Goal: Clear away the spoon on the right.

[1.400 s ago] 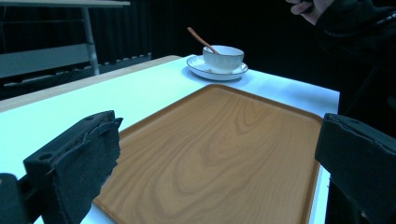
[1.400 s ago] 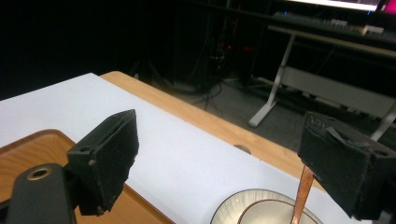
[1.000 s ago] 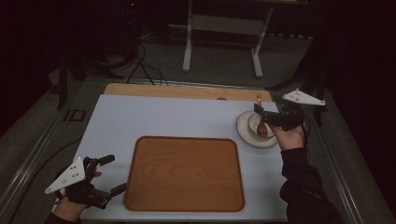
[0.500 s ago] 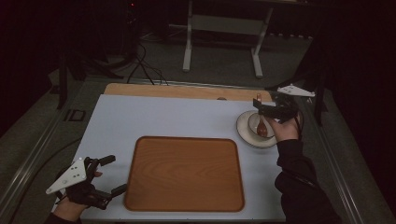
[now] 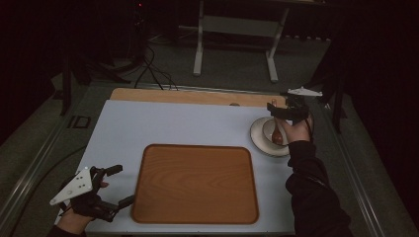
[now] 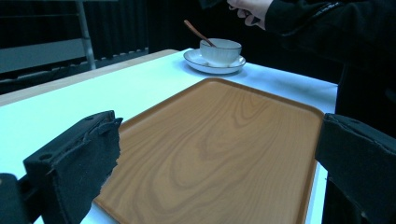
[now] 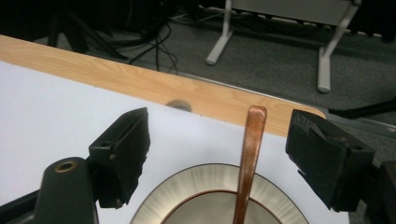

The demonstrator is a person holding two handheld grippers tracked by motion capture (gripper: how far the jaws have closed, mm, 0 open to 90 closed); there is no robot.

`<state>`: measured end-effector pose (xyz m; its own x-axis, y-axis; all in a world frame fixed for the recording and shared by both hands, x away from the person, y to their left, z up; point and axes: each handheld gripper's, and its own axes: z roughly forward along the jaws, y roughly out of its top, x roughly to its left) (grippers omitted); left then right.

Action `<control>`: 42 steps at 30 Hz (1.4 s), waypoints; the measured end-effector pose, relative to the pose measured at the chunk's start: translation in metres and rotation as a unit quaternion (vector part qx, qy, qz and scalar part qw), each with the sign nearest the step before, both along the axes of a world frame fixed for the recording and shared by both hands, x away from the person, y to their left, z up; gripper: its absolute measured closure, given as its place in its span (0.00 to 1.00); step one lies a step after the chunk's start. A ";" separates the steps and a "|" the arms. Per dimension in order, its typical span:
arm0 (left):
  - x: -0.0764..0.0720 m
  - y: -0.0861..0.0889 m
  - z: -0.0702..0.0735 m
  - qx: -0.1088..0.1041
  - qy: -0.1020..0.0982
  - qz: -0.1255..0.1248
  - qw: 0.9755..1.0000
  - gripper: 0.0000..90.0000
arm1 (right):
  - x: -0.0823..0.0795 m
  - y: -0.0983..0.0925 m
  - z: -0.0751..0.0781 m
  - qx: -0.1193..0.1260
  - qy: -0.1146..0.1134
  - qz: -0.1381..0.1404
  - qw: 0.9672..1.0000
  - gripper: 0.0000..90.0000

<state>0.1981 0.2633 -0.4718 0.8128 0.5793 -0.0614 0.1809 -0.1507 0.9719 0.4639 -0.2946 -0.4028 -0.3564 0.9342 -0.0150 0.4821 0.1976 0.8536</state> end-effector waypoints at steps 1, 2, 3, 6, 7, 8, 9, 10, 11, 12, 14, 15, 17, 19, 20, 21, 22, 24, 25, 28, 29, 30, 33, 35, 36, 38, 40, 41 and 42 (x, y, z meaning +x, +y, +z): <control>0.000 0.000 0.000 0.001 0.000 0.000 1.000 0.00 | 0.000 0.000 0.000 0.000 0.000 0.000 1.000 0.24; 0.000 0.000 0.000 0.001 -0.001 0.000 1.000 0.00 | 0.005 -0.001 -0.004 -0.005 0.009 -0.004 1.000 0.25; 0.000 -0.001 0.000 0.001 -0.001 0.000 1.000 0.00 | 0.005 -0.001 -0.004 -0.005 0.009 -0.004 1.000 0.25; -0.001 -0.001 0.000 0.001 -0.001 0.001 1.000 0.00 | 0.014 -0.002 -0.013 -0.014 0.024 -0.015 1.000 0.27; 0.000 -0.001 0.000 0.001 -0.001 0.001 1.000 0.00 | 0.014 -0.002 -0.013 -0.014 0.024 -0.015 1.000 0.27; -0.001 -0.001 0.000 0.001 -0.002 0.002 1.000 0.00 | 0.017 -0.003 -0.017 -0.013 0.031 -0.020 0.999 0.27; -0.001 -0.001 0.000 0.001 -0.001 0.002 1.000 0.00 | 0.017 -0.003 -0.017 -0.013 0.031 -0.020 0.999 0.27; 0.000 0.000 0.000 0.002 -0.001 0.002 1.000 0.00 | 0.021 -0.003 -0.020 -0.014 0.035 -0.022 0.999 0.28; 0.000 0.000 0.000 0.002 -0.001 0.002 1.000 0.00 | 0.021 -0.003 -0.020 -0.014 0.035 -0.022 0.999 0.28; 0.000 0.000 0.000 0.002 -0.001 0.002 1.000 0.00 | 0.023 -0.003 -0.021 -0.015 0.036 -0.026 0.999 0.28; 0.000 0.000 0.000 0.002 -0.001 0.002 1.000 0.00 | 0.025 -0.004 -0.022 -0.012 0.039 -0.026 0.999 0.29; 0.000 0.000 0.000 0.001 0.000 0.002 1.000 0.00 | 0.027 -0.004 -0.024 -0.010 0.042 -0.030 0.999 0.29; 0.000 0.000 -0.001 0.001 0.001 0.003 1.000 0.00 | 0.034 -0.004 -0.028 -0.008 0.051 -0.039 0.998 0.32; 0.000 0.000 -0.001 0.001 0.001 0.003 1.000 0.00 | 0.037 -0.004 -0.031 -0.011 0.060 -0.041 0.997 0.32; 0.000 0.000 -0.001 0.001 0.002 0.003 1.000 0.00 | 0.038 -0.004 -0.033 -0.014 0.063 -0.041 0.997 0.33; 0.000 0.000 -0.001 0.001 0.002 0.003 1.000 0.00 | 0.038 -0.004 -0.033 -0.014 0.063 -0.041 0.997 0.33; 0.000 0.000 -0.001 0.001 0.003 0.004 1.000 0.00 | 0.042 -0.003 -0.036 -0.016 0.070 -0.049 0.996 0.35; 0.000 0.000 -0.001 0.002 0.003 0.003 1.000 0.00 | 0.045 -0.004 -0.039 -0.019 0.078 -0.053 0.995 0.38; 0.000 0.000 -0.001 0.003 0.003 0.004 1.000 0.00 | 0.047 -0.004 -0.040 -0.021 0.081 -0.057 0.995 0.40; 0.000 0.000 -0.002 0.003 0.005 0.004 1.000 0.00 | 0.050 -0.004 -0.044 -0.022 0.089 -0.059 0.994 0.43; 0.000 0.000 -0.002 0.003 0.005 0.004 1.000 0.00 | 0.051 -0.004 -0.044 -0.022 0.091 -0.060 0.994 0.44; 0.000 0.000 -0.002 0.002 0.005 0.004 1.000 0.00 | 0.053 -0.004 -0.046 -0.020 0.094 -0.058 0.994 0.45; 0.001 0.000 -0.002 0.002 0.006 0.004 1.000 0.00 | 0.057 -0.003 -0.050 -0.022 0.100 -0.061 0.993 0.49; 0.001 0.000 -0.002 0.002 0.006 0.004 1.000 0.00 | 0.058 -0.002 -0.051 -0.026 0.102 -0.063 0.993 0.51; 0.001 0.000 -0.002 0.003 0.006 0.004 1.000 0.00 | 0.059 -0.001 -0.051 -0.028 0.105 -0.063 0.992 0.52; 0.001 0.000 -0.003 0.004 0.007 0.004 1.000 0.00 | 0.063 0.001 -0.051 -0.033 0.103 -0.070 0.992 0.54; 0.001 -0.001 -0.003 0.004 0.008 0.004 1.000 0.00 | 0.063 0.001 -0.050 -0.033 0.103 -0.073 0.991 0.57; 0.001 -0.001 -0.003 0.005 0.008 0.003 1.000 0.00 | 0.064 0.000 -0.049 -0.029 0.104 -0.073 0.991 0.59; 0.001 -0.001 -0.003 0.005 0.009 0.003 1.000 0.00 | 0.066 0.001 -0.049 -0.027 0.110 -0.075 0.991 0.62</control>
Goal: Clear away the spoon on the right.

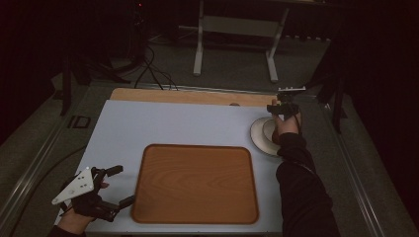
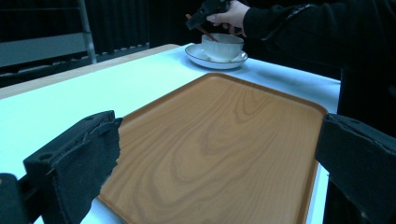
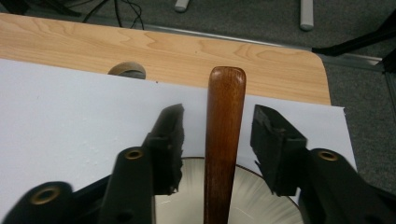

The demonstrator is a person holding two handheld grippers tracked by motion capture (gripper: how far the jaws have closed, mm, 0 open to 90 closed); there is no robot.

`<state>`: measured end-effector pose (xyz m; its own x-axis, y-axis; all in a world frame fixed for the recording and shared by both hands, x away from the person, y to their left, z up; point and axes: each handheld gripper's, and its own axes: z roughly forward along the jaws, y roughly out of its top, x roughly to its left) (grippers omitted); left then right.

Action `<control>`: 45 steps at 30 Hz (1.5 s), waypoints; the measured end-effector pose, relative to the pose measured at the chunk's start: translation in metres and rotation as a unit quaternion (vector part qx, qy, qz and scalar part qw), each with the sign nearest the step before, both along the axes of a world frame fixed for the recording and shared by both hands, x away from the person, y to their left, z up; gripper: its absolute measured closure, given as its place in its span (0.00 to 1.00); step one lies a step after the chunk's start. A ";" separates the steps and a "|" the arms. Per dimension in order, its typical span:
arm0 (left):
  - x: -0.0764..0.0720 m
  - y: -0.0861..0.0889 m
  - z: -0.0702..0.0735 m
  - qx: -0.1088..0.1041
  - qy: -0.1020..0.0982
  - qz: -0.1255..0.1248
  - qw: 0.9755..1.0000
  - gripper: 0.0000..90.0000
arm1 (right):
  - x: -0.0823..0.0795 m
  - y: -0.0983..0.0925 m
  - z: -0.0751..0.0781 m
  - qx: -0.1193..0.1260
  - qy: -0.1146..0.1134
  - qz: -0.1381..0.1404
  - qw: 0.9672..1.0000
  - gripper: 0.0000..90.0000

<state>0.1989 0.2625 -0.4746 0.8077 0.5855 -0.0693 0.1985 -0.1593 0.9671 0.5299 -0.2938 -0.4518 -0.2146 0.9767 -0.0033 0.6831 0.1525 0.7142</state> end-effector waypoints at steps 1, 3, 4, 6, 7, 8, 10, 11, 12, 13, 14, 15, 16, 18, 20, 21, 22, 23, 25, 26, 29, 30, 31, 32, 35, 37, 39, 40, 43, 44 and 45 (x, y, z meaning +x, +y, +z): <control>0.000 0.000 0.000 0.000 0.000 0.000 1.000 0.00 | 0.000 0.000 0.000 -0.001 0.001 0.000 1.000 0.63; 0.000 0.000 0.000 0.000 0.000 0.000 1.000 0.00 | 0.001 0.000 -0.001 -0.001 0.006 -0.001 1.000 0.67; 0.000 0.000 0.000 0.000 0.001 0.000 1.000 0.00 | 0.002 0.000 -0.001 -0.002 0.008 -0.002 1.000 0.69; 0.000 0.000 0.000 0.000 0.001 0.000 1.000 0.00 | 0.003 -0.001 -0.003 0.002 0.015 -0.004 1.000 0.73; 0.000 0.000 0.000 0.000 0.001 0.000 1.000 0.00 | 0.003 -0.002 -0.003 0.002 0.016 -0.005 1.000 0.76; 0.000 0.000 0.000 0.000 0.001 0.000 1.000 0.00 | 0.003 -0.002 -0.003 0.002 0.016 -0.005 1.000 0.76; 0.000 0.001 0.000 0.000 0.002 0.000 1.000 0.00 | 0.004 -0.003 -0.005 0.011 0.022 -0.006 1.000 0.83; 0.000 0.001 0.000 0.000 0.002 0.000 1.000 0.00 | 0.004 -0.003 -0.004 0.012 0.023 -0.006 1.000 0.84; 0.001 0.001 0.000 0.000 0.003 0.000 1.000 0.00 | 0.004 -0.002 -0.004 0.011 0.023 -0.006 1.000 0.84; 0.001 0.000 -0.001 0.000 0.003 0.000 1.000 0.00 | 0.004 -0.002 -0.004 0.011 0.023 -0.005 1.000 0.84; 0.001 0.000 -0.001 0.000 0.003 0.000 1.000 0.00 | 0.004 -0.002 -0.004 0.011 0.023 -0.005 1.000 0.84; 0.001 0.000 -0.001 0.000 0.003 0.000 1.000 0.00 | 0.003 -0.001 -0.003 0.009 0.022 -0.003 1.000 0.84; 0.001 0.000 -0.001 0.001 0.004 0.000 1.000 0.00 | 0.003 -0.001 -0.003 0.011 0.024 0.000 1.000 0.84; 0.001 0.000 -0.001 0.000 0.004 -0.001 1.000 0.00 | 0.003 -0.001 -0.002 0.015 0.024 0.002 1.000 0.85; 0.001 0.000 -0.001 0.001 0.005 -0.001 1.000 0.00 | 0.002 -0.002 -0.001 0.017 0.025 0.008 1.000 0.85; 0.001 0.000 -0.001 0.001 0.005 -0.001 1.000 0.00 | 0.001 -0.001 0.001 0.013 0.022 0.010 1.000 0.85; 0.001 0.000 -0.001 0.001 0.005 -0.001 1.000 0.00 | 0.001 -0.002 0.002 0.011 0.019 0.010 1.000 0.85; 0.001 0.000 -0.001 0.002 0.005 -0.001 1.000 0.00 | 0.001 -0.002 0.002 0.011 0.019 0.010 1.000 0.85; 0.001 0.000 -0.001 0.002 0.005 -0.001 1.000 0.00 | 0.000 -0.002 0.006 0.010 0.016 0.012 1.000 0.85; 0.001 0.000 -0.001 0.002 0.005 -0.001 1.000 0.00 | 0.000 -0.002 0.006 0.010 0.016 0.012 1.000 0.85; 0.001 0.000 -0.001 0.001 0.006 -0.001 1.000 0.00 | -0.004 -0.006 0.014 0.031 0.010 0.012 0.999 0.85; 0.002 0.000 -0.001 0.001 0.006 -0.001 1.000 0.00 | -0.004 -0.006 0.014 0.031 0.010 0.012 0.999 0.85; 0.002 0.000 -0.001 0.002 0.007 -0.001 1.000 0.00 | -0.005 -0.007 0.016 0.038 0.008 0.012 0.999 0.85; 0.002 0.000 -0.001 0.002 0.007 -0.001 1.000 0.00 | -0.006 -0.007 0.018 0.038 0.006 0.012 0.999 0.85; 0.001 0.000 0.000 0.000 0.006 -0.001 1.000 0.00 | -0.009 -0.010 0.023 0.048 0.003 0.012 0.999 0.85; 0.001 -0.001 0.000 0.001 0.007 -0.002 1.000 0.00 | -0.013 -0.012 0.030 0.048 -0.002 0.011 0.999 0.85; 0.001 -0.001 0.000 0.001 0.007 -0.003 1.000 0.00 | -0.016 -0.012 0.036 0.048 -0.009 0.014 0.999 0.85; 0.001 -0.001 0.000 0.002 0.006 -0.003 1.000 0.00 | -0.017 -0.013 0.039 0.054 -0.012 0.015 0.998 0.85; 0.001 -0.001 0.000 0.000 0.005 -0.003 1.000 0.00 | -0.021 -0.011 0.048 0.055 -0.019 0.022 0.998 0.85; 0.001 -0.001 0.000 0.000 0.005 -0.003 1.000 0.00 | -0.022 -0.010 0.051 0.056 -0.022 0.024 0.998 0.85; 0.001 -0.001 0.000 -0.001 0.004 -0.003 1.000 0.00 | -0.024 -0.009 0.054 0.058 -0.024 0.024 0.998 0.85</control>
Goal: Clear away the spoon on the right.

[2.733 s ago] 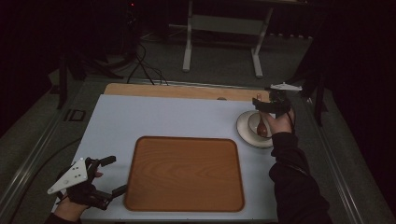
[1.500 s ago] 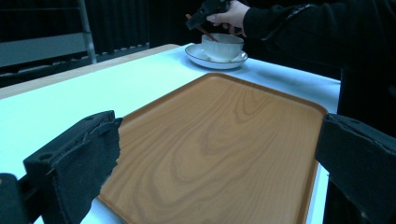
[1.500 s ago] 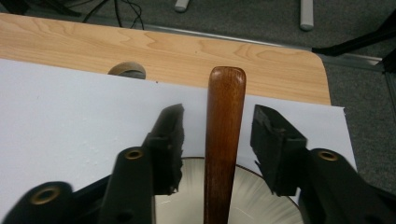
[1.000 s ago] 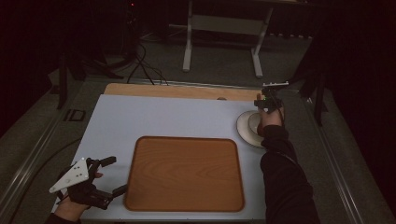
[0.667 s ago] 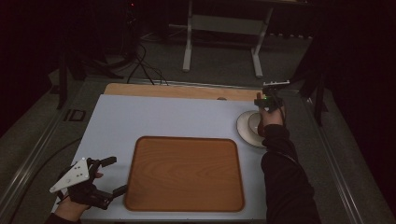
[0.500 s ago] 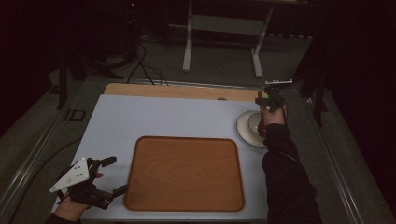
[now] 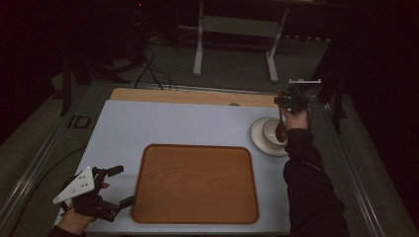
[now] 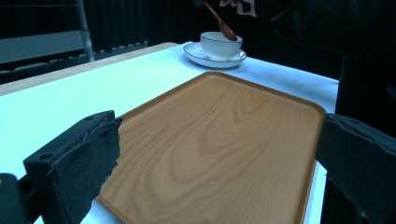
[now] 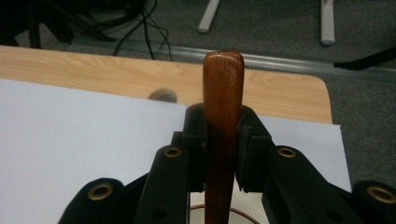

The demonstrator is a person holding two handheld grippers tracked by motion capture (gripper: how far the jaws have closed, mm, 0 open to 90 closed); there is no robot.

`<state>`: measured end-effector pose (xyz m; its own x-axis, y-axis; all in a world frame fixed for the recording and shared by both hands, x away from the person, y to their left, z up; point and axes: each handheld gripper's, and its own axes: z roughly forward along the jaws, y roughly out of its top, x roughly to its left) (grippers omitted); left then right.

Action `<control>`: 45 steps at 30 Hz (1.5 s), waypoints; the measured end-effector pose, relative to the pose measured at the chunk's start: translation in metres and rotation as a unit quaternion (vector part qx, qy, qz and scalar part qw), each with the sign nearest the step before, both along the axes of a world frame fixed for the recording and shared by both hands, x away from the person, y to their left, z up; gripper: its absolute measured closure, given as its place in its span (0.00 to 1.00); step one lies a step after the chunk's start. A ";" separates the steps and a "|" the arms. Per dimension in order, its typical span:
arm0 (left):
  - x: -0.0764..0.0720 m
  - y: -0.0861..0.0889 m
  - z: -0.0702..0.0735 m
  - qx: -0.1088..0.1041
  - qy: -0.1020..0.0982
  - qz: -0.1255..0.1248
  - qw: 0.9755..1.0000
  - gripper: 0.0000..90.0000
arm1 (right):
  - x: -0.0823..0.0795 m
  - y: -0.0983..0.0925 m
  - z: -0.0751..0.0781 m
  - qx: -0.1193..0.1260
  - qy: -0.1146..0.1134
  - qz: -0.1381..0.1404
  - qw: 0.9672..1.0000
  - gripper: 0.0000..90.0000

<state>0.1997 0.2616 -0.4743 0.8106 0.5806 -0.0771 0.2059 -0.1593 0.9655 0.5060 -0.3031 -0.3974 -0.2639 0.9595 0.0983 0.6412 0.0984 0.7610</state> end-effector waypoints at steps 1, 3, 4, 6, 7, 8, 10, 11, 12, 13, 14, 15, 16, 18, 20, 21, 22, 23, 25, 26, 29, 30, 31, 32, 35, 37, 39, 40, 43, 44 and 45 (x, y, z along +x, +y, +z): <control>0.000 0.000 0.000 0.000 0.000 0.000 1.000 0.00 | -0.002 0.000 0.003 0.000 -0.002 0.001 1.000 0.85; 0.000 0.000 0.000 -0.001 0.000 -0.001 1.000 0.00 | -0.005 0.001 0.008 0.005 -0.003 0.002 1.000 0.85; 0.000 0.000 0.000 -0.001 0.000 -0.001 1.000 0.00 | -0.008 0.002 0.011 0.009 -0.001 0.001 1.000 0.85; 0.000 -0.001 0.001 -0.001 -0.001 -0.002 1.000 0.00 | -0.012 0.003 0.016 0.011 -0.002 0.003 1.000 0.85; 0.000 -0.001 0.001 -0.001 -0.001 -0.002 1.000 0.00 | -0.012 0.003 0.016 0.011 -0.002 0.003 1.000 0.85; -0.001 -0.001 0.001 -0.002 -0.001 -0.002 1.000 0.00 | -0.018 0.004 0.020 0.015 0.002 0.002 1.000 0.85; -0.001 -0.001 0.001 -0.002 -0.001 -0.002 1.000 0.00 | -0.023 0.006 0.022 0.016 0.006 0.002 1.000 0.85; -0.001 -0.001 0.001 -0.002 -0.001 -0.002 1.000 0.00 | -0.026 0.007 0.022 0.016 0.009 0.000 1.000 0.85; -0.001 -0.001 0.001 -0.003 -0.001 -0.003 1.000 0.00 | -0.029 0.008 0.023 0.015 0.010 0.000 1.000 0.85; -0.001 -0.001 0.001 -0.003 -0.001 -0.002 1.000 0.00 | -0.031 0.009 0.023 0.016 0.011 -0.001 1.000 0.85; -0.001 -0.001 0.001 -0.003 -0.001 -0.002 1.000 0.00 | -0.034 0.009 0.023 0.014 0.012 -0.002 1.000 0.85; -0.001 -0.001 0.001 -0.003 -0.001 -0.002 1.000 0.00 | -0.034 0.009 0.023 0.014 0.012 -0.002 1.000 0.85; -0.001 -0.001 0.001 -0.004 -0.002 -0.002 1.000 0.00 | -0.038 0.009 0.024 0.018 0.012 0.001 1.000 0.85; -0.001 -0.001 0.001 -0.003 -0.002 -0.002 1.000 0.00 | -0.040 0.009 0.024 0.023 0.013 0.001 1.000 0.85; -0.001 -0.001 0.001 -0.003 -0.002 -0.003 1.000 0.00 | -0.047 0.009 0.025 0.035 0.015 0.003 0.999 0.85; -0.001 -0.001 0.001 -0.003 -0.002 -0.003 1.000 0.00 | -0.047 0.009 0.025 0.035 0.015 0.003 0.999 0.85; 0.000 -0.001 0.001 -0.003 -0.002 -0.003 1.000 0.00 | -0.052 0.010 0.026 0.035 0.015 0.005 0.999 0.85; 0.000 -0.001 0.001 -0.003 -0.002 -0.003 1.000 0.00 | -0.054 0.010 0.026 0.037 0.017 0.006 0.999 0.85; 0.000 -0.001 0.001 -0.003 -0.002 -0.002 1.000 0.00 | -0.056 0.010 0.025 0.042 0.019 0.007 0.999 0.85; 0.000 -0.001 0.001 -0.004 -0.002 -0.002 1.000 0.00 | -0.060 0.011 0.025 0.044 0.022 0.010 0.999 0.85; -0.001 -0.001 0.001 -0.003 -0.002 -0.001 1.000 0.00 | -0.065 0.012 0.024 0.057 0.026 0.012 0.998 0.85; -0.001 -0.001 0.001 -0.003 -0.003 -0.001 1.000 0.00 | -0.066 0.012 0.024 0.058 0.027 0.013 0.998 0.85; -0.001 -0.001 0.001 -0.003 -0.003 -0.001 1.000 0.00 | -0.069 0.012 0.023 0.066 0.027 0.016 0.997 0.85; -0.001 -0.001 0.001 -0.004 -0.003 -0.001 1.000 0.00 | -0.072 0.012 0.023 0.077 0.029 0.019 0.996 0.85; -0.001 -0.001 0.001 -0.004 -0.003 -0.001 1.000 0.00 | -0.076 0.013 0.022 0.080 0.029 0.022 0.996 0.85; -0.001 -0.001 0.001 -0.004 -0.003 -0.001 1.000 0.00 | -0.080 0.015 0.022 0.086 0.029 0.028 0.995 0.85; -0.001 -0.001 0.001 -0.004 -0.003 -0.002 1.000 0.00 | -0.084 0.018 0.021 0.092 0.029 0.034 0.995 0.85; -0.001 -0.001 0.001 -0.004 -0.003 -0.002 1.000 0.00 | -0.089 0.020 0.019 0.098 0.031 0.039 0.994 0.85; -0.001 -0.001 0.001 -0.004 -0.003 -0.003 1.000 0.00 | -0.092 0.023 0.019 0.096 0.029 0.045 0.994 0.85; -0.001 -0.002 0.001 -0.005 -0.001 -0.004 1.000 0.00 | -0.096 0.026 0.017 0.096 0.027 0.053 0.994 0.85; -0.001 -0.001 0.001 -0.005 0.000 -0.005 1.000 0.00 | -0.096 0.026 0.017 0.096 0.027 0.053 0.994 0.85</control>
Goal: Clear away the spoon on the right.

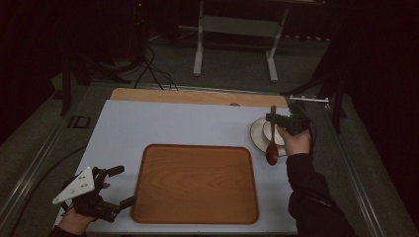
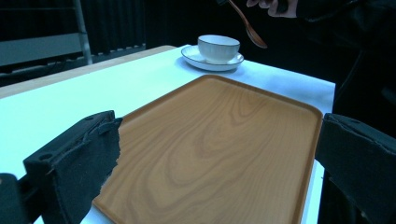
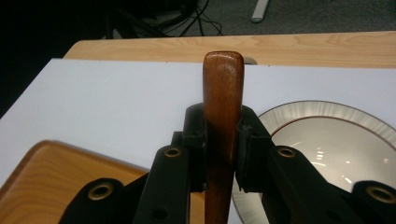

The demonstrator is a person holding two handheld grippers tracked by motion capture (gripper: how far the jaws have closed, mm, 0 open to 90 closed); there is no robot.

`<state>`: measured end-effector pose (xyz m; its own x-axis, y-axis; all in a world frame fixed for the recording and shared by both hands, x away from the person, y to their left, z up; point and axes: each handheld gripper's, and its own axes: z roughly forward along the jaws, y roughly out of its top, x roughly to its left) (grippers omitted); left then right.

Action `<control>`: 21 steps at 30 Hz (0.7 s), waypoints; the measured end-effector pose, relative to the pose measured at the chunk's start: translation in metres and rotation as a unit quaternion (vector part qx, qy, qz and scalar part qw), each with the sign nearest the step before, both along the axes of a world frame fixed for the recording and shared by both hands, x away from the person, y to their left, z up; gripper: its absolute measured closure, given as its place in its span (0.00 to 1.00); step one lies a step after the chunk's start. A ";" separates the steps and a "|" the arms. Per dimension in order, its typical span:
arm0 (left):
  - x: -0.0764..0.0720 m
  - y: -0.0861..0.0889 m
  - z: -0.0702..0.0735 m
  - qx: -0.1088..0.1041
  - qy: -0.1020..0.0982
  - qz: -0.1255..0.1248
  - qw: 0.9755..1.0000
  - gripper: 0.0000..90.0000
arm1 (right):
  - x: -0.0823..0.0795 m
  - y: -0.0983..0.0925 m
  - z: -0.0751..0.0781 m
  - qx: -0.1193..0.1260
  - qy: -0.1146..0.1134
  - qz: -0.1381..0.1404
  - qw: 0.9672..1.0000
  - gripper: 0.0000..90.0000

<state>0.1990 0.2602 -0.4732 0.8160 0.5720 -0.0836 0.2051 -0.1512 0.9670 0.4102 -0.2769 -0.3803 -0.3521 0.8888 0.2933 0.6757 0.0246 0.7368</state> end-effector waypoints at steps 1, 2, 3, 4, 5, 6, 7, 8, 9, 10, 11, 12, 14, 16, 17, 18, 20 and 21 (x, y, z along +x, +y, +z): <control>0.000 0.000 0.000 -0.001 0.001 -0.001 1.000 0.00 | -0.004 0.003 -0.002 0.002 0.004 0.006 1.000 0.85; 0.000 0.000 0.000 -0.001 0.000 -0.001 1.000 0.00 | -0.004 0.003 -0.002 0.002 0.004 0.006 1.000 0.85; 0.000 0.000 0.000 -0.003 0.000 0.000 1.000 0.00 | -0.007 0.006 -0.004 0.001 0.004 0.012 1.000 0.85; 0.000 0.000 0.000 -0.003 -0.001 0.000 1.000 0.00 | -0.007 0.006 -0.004 0.001 0.004 0.012 1.000 0.85; 0.000 0.000 0.000 -0.002 -0.001 0.000 1.000 0.00 | -0.011 0.008 -0.004 0.004 0.006 0.012 1.000 0.85; 0.000 0.000 0.000 -0.001 -0.002 0.000 1.000 0.00 | -0.011 0.008 -0.004 0.004 0.006 0.012 1.000 0.85; 0.000 0.000 0.000 -0.001 -0.001 0.000 1.000 0.00 | -0.015 0.011 -0.005 0.004 0.008 0.015 1.000 0.85; 0.000 0.000 0.000 0.000 -0.002 0.000 1.000 0.00 | -0.015 0.011 -0.005 0.004 0.008 0.015 1.000 0.85; -0.001 0.000 0.000 -0.001 -0.002 0.000 1.000 0.00 | -0.020 0.014 -0.006 0.005 0.011 0.018 1.000 0.85; -0.001 0.000 0.000 -0.001 -0.002 0.000 1.000 0.00 | -0.020 0.014 -0.006 0.005 0.011 0.018 1.000 0.85; -0.001 0.000 0.000 -0.001 -0.002 0.000 1.000 0.00 | -0.025 0.016 -0.006 0.007 0.011 0.018 1.000 0.85; 0.000 0.000 0.000 -0.001 -0.002 0.000 1.000 0.00 | -0.025 0.016 -0.006 0.007 0.011 0.018 1.000 0.85; 0.000 0.000 0.000 0.000 -0.001 0.000 1.000 0.00 | -0.029 0.018 -0.007 0.009 0.013 0.019 1.000 0.85; 0.000 0.000 0.000 0.000 -0.001 0.000 1.000 0.00 | -0.032 0.021 -0.008 0.012 0.016 0.020 1.000 0.85; -0.001 0.000 0.000 -0.001 -0.001 0.000 1.000 0.00 | -0.036 0.024 -0.009 0.018 0.019 0.021 0.999 0.85; -0.001 0.000 0.000 -0.002 -0.002 0.000 1.000 0.00 | -0.036 0.024 -0.009 0.018 0.019 0.021 0.999 0.85; -0.001 0.000 0.000 -0.003 -0.004 -0.001 1.000 0.00 | -0.040 0.028 -0.011 0.019 0.021 0.025 0.999 0.85; -0.001 0.000 0.000 -0.004 -0.004 -0.004 1.000 0.00 | -0.044 0.033 -0.011 0.019 0.023 0.028 0.999 0.85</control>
